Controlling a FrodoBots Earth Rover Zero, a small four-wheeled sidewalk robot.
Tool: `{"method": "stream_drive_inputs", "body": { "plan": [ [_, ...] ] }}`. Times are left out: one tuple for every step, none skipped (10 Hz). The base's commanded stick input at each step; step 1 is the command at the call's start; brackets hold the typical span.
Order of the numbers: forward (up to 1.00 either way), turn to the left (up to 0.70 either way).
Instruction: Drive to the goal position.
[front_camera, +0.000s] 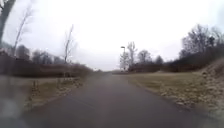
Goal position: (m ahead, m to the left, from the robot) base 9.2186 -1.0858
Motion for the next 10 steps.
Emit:
{"method": "stream_drive_inputs", "body": {
  "plan": [
    [0.70,0.00],
    [0.70,0.00],
    [0.70,0.00],
    [0.70,0.00],
    [0.70,0.00],
    [0.70,0.00],
    [0.70,0.00],
    [0.70,0.00],
    [0.70,0.00],
    [0.70,0.00]
  ]
}}
